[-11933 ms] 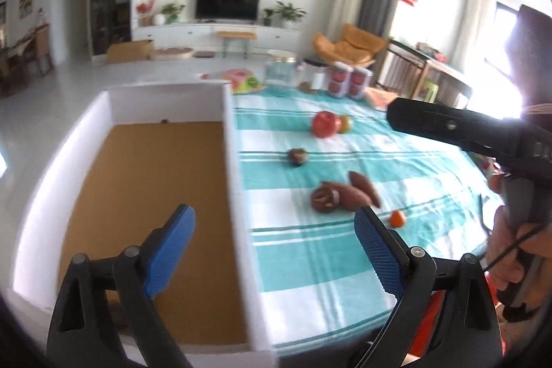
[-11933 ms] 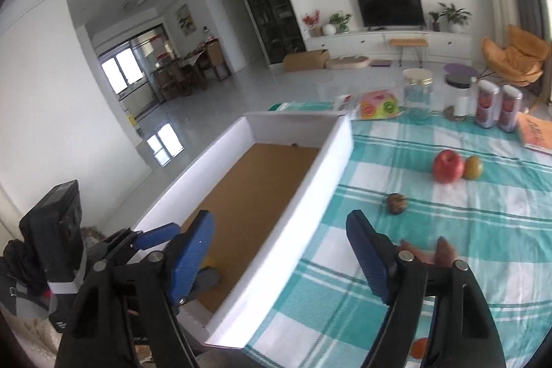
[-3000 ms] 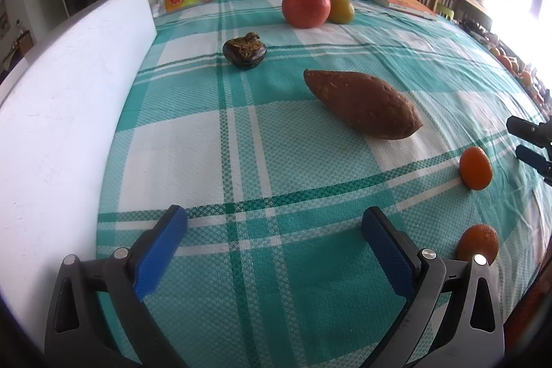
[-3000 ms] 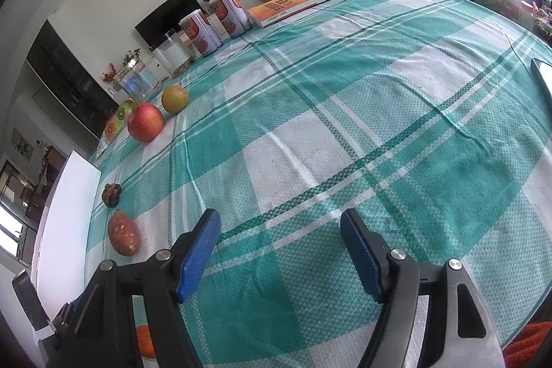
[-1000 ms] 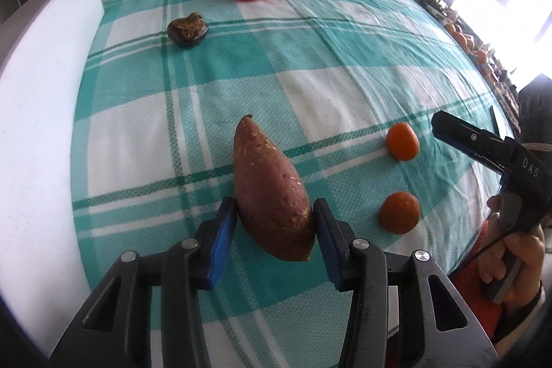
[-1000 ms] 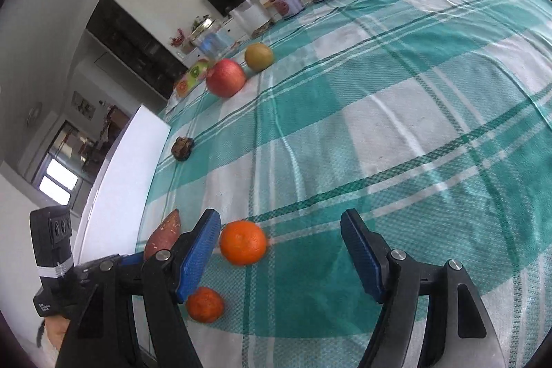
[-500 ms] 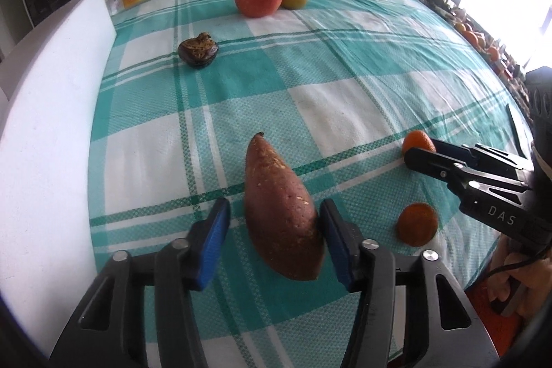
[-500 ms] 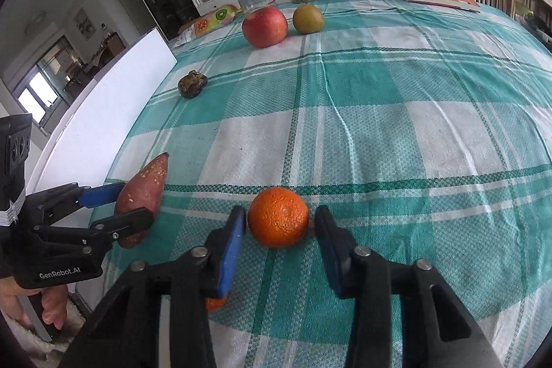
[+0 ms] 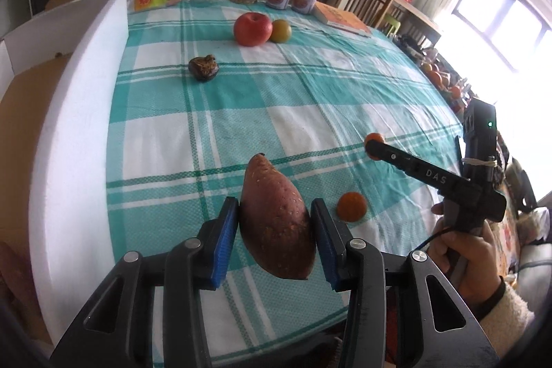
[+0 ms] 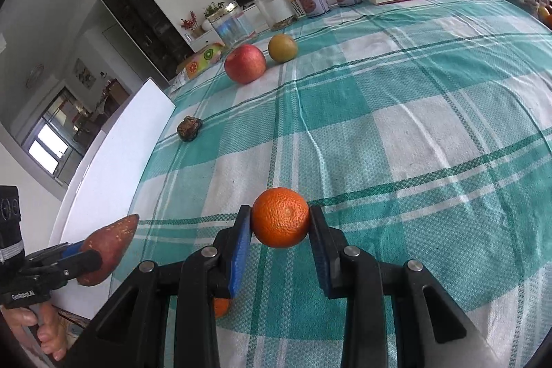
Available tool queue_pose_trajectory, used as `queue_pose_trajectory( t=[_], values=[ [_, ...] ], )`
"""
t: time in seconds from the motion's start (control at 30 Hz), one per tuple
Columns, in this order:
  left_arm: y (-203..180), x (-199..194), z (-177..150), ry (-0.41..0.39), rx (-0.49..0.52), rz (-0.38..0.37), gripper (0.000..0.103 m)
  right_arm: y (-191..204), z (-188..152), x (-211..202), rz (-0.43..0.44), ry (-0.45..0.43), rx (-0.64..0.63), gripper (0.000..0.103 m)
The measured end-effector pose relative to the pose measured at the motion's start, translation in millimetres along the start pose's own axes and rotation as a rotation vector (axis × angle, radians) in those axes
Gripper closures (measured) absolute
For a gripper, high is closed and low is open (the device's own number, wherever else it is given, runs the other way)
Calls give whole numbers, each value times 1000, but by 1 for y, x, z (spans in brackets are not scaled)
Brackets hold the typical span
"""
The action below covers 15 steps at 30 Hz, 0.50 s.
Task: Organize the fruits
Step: 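Grasp an orange tangerine with the right tool, then carry the sweet potato and tangerine over the box and open both tools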
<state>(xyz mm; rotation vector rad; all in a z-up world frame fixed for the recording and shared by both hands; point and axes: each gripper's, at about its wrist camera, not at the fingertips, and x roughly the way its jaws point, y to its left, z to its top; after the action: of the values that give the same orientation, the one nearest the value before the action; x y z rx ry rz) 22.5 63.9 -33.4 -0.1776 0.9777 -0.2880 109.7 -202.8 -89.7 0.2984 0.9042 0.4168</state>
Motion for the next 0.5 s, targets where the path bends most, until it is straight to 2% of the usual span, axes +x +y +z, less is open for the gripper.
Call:
queue_pose_trajectory(
  t=[0.17, 0.3, 0.5],
  values=[
    [13, 20, -12, 46, -27, 37, 58, -6, -1, -1, -12, -8, 24, 70],
    [8, 41, -26, 97, 27, 94, 58, -15, -1, -9, -2, -32, 75, 70],
    [8, 45, -24, 140, 48, 84, 57, -15, 0, -7, -2, -26, 76, 70]
  ],
)
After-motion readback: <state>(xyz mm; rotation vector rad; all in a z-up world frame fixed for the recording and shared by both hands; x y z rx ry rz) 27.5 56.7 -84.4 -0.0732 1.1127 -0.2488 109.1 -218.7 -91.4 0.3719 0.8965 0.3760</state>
